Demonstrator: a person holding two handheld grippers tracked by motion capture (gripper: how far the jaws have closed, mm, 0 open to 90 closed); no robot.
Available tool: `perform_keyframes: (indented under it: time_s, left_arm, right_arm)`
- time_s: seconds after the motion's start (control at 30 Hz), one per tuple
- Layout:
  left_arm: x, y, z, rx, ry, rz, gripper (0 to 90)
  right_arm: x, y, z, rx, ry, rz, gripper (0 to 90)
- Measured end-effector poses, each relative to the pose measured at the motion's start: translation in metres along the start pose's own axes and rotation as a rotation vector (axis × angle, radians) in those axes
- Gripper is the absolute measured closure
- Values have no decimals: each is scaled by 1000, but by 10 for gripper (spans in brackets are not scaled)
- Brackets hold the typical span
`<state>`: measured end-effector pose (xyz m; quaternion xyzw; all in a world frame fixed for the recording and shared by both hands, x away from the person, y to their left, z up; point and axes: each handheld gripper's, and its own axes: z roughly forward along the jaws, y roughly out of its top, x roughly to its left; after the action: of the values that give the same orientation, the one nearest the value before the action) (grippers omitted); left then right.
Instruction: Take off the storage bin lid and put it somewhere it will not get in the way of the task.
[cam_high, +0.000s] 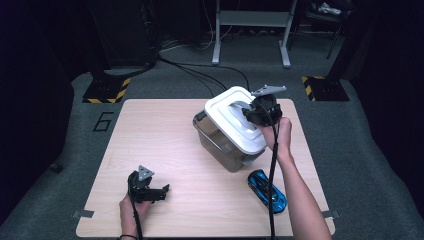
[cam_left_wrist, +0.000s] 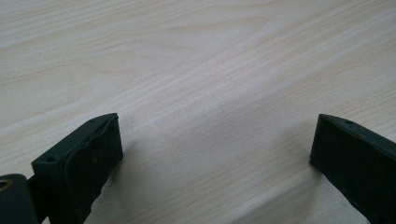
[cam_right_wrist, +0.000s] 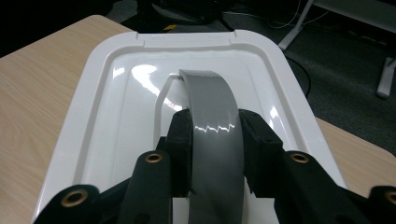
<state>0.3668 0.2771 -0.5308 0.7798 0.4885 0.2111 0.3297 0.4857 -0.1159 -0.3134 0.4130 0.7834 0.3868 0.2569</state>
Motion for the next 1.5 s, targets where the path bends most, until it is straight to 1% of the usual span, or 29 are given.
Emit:
perform_keyframes:
  time_s: [0.03,0.07,0.23,0.27,0.33,0.53,0.57,0.63,0.83,0.9,0.97,1.0,1.1,1.13,1.17,1.2,1.23,1.27,1.3,1.5]
  left_arm:
    - [0,0,0,-1,0,1,22]
    - [0,0,0,0,0,0,22]
    - [0,0,0,0,0,0,22]
    - [0,0,0,0,0,0,22]
    - [0,0,0,0,0,0,22]
    - [0,0,0,0,0,1,22]
    - [0,0,0,0,0,1,22]
    - [0,0,0,0,0,0,22]
    - [0,0,0,1,-1,0,22]
    - [0,0,0,1,-1,-1,22]
    - [0,0,0,-4,0,-7,22]
    - [0,0,0,-4,0,-7,22]
    - [0,0,0,-4,0,-6,22]
    - [0,0,0,-4,0,-6,22]
    - [0,0,0,-4,0,-6,22]
    - [0,0,0,-4,0,-6,22]
    - [0,0,0,-4,0,-6,22]
    - [0,0,0,-4,0,-7,22]
    - [0,0,0,-4,1,-7,22]
    - [0,0,0,-4,0,-6,22]
  right_arm:
    - [-1,0,-1,-1,-4,11,666]
    - [-3,0,-3,-4,-7,5,666]
    - [-12,-2,-9,-6,-26,23,666]
    - [-13,-2,-10,-6,-31,36,666]
    - [-17,-3,-12,-8,-38,31,666]
    - [-28,-7,-19,-16,-72,62,667]
    - [-32,-8,-20,-19,-83,74,667]
    - [-34,-9,-21,-18,-91,82,667]
    - [-49,-17,-27,-21,-147,112,668]
    - [-52,-19,-28,-22,-156,121,668]
    - [-60,-24,-30,-20,-175,146,668]
    - [-60,-24,-30,-20,-175,146,668]
    - [-70,-31,-31,-21,-201,174,669]
    - [-70,-31,-31,-21,-201,174,669]
    - [-75,-35,-31,-18,-213,182,668]
    - [-75,-35,-31,-18,-213,182,668]
    - [-80,-38,-31,-17,-229,195,669]
    - [-80,-38,-31,-17,-229,195,669]
    - [-82,-40,-31,-15,-237,208,668]
    - [-94,-53,-27,-4,-287,250,668]
